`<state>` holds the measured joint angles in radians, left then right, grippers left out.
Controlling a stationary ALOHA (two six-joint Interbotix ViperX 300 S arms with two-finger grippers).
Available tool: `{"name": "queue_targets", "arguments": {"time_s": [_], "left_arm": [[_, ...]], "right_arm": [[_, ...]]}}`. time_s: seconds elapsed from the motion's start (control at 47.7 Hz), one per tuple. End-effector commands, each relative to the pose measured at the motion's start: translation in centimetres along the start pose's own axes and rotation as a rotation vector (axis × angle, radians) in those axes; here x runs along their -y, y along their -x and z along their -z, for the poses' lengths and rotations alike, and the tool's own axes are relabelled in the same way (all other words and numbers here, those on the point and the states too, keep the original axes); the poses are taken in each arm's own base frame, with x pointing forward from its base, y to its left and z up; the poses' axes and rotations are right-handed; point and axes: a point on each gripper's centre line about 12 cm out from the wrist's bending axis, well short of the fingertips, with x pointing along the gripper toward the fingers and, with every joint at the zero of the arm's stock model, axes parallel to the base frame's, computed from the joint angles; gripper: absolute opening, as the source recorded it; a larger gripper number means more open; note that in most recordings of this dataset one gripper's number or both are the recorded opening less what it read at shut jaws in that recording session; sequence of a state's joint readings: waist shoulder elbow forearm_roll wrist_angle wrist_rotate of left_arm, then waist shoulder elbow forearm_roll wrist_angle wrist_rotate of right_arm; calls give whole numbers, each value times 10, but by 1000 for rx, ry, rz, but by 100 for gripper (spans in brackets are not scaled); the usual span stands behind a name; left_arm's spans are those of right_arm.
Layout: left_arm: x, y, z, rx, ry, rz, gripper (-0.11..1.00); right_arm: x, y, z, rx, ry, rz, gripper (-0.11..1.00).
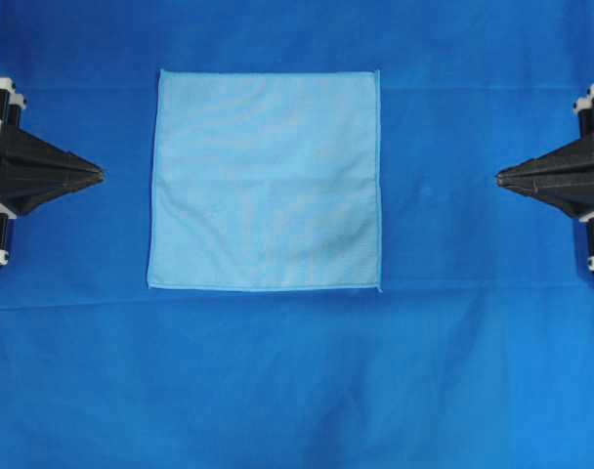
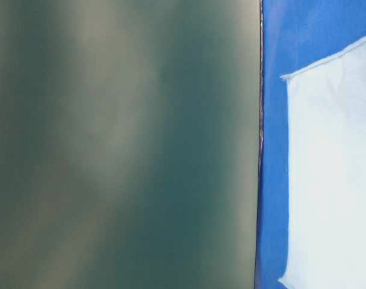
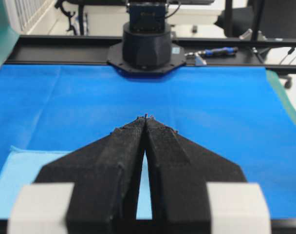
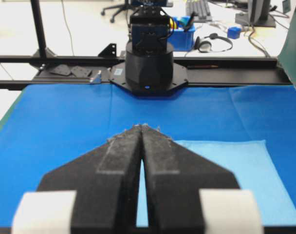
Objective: Fold the light blue towel.
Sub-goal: 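Move both grippers to the towel's top corners and grasp them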
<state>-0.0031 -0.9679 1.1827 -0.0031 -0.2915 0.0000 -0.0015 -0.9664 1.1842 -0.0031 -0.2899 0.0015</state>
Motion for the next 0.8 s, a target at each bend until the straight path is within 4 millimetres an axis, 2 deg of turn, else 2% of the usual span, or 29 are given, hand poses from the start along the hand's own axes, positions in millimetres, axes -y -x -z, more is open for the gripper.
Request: {"name": "queue_targets", "arguments": {"time_s": [0.0, 0.168, 0.399, 0.566, 0.629, 0.692, 0.776], "left_arm": [[-2, -3, -6, -20, -1, -11, 0], [-9, -6, 0, -81, -40, -44, 0], [-39, -12, 21, -183, -47, -178, 0], [-62, -21, 42, -272, -38, -270, 1], [-73, -24, 52, -309, -32, -307, 11], [-82, -26, 61, -337, -26, -337, 29], [-95, -30, 73, -376, -26, -377, 57]], "right_arm": [[0, -4, -12, 29, -9, 1, 0], [14, -16, -13, -59, -11, 66, 0], [57, -40, 10, -244, -55, 242, 0], [93, -58, 36, -372, -81, 352, 0], [105, -66, 48, -429, -92, 383, 1], [120, -73, 60, -499, -101, 415, 4], [136, -84, 72, -582, -106, 441, 27]]}}
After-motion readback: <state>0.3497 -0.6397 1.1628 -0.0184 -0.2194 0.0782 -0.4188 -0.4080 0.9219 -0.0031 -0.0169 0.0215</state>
